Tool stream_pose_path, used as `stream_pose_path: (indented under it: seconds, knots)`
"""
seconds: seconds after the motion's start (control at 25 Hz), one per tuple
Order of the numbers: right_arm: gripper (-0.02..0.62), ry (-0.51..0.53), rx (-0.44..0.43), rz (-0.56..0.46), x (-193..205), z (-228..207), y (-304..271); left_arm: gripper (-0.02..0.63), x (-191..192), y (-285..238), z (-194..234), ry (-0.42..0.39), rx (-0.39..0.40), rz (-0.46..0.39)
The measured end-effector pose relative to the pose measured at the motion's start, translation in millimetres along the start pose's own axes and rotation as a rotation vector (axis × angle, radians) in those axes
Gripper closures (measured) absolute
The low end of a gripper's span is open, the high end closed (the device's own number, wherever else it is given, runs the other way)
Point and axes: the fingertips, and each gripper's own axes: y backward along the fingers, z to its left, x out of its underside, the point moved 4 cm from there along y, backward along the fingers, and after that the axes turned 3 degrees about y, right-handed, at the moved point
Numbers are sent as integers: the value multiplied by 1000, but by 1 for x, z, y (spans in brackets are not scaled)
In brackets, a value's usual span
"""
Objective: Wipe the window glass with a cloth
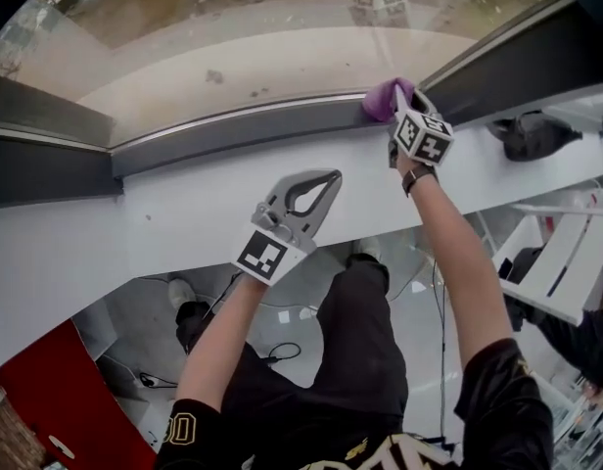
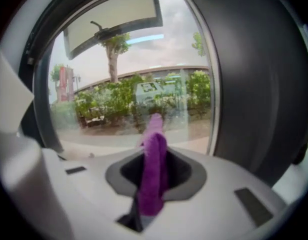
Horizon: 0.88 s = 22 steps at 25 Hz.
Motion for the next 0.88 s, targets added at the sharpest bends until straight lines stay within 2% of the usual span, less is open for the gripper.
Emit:
stream_pose_path:
  seconds: [0.16,0.32,0.48,0.6,0.76,0.88]
  knots:
    - [523,-2,60,4,-5,-22,4,592,-6,-2,4,6,-9,-6]
    - [523,-53,56,-8,-10,-9,11,592,-18,9,17,6,-47,-2]
    - [523,-21,-17,-20,-31,35,30,592,-41,25,28,11,-73,-13]
    - [523,-5,-88,-40,-51,77,56,592,-61,39,27,13,-71,11]
    - [523,67,-199,-107,-106,137,98,592,-104,53,19,7,-71,27]
    - [523,72,-255,-164,-146,172,130,592,-138,63,21,1,-80,26]
